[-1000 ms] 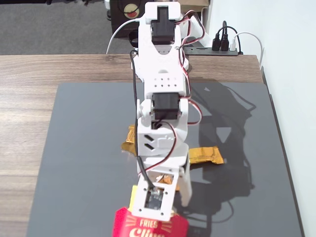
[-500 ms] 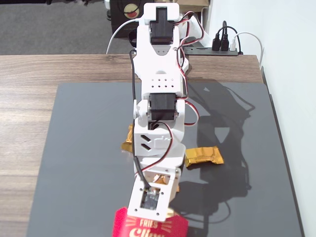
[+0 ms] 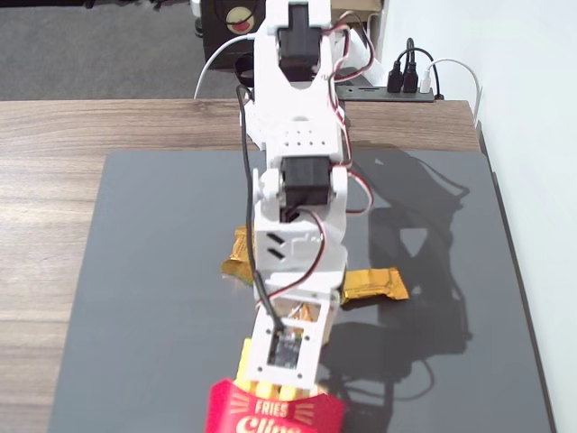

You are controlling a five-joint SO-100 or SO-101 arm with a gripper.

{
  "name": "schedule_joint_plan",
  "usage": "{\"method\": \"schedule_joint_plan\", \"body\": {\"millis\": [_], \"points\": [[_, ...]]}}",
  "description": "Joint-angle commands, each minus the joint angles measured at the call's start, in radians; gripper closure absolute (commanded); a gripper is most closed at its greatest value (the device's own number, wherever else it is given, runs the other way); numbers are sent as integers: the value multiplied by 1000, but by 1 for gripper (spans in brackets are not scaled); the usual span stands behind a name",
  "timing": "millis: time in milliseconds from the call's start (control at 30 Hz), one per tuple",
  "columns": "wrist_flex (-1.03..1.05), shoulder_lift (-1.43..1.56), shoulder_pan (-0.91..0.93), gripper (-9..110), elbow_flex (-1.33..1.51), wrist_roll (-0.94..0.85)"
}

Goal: Grab a fry

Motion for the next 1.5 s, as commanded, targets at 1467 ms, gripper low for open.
{"method": "schedule_joint_plan", "body": {"millis": [1467], "points": [[403, 1131, 167, 101, 680, -337]]}}
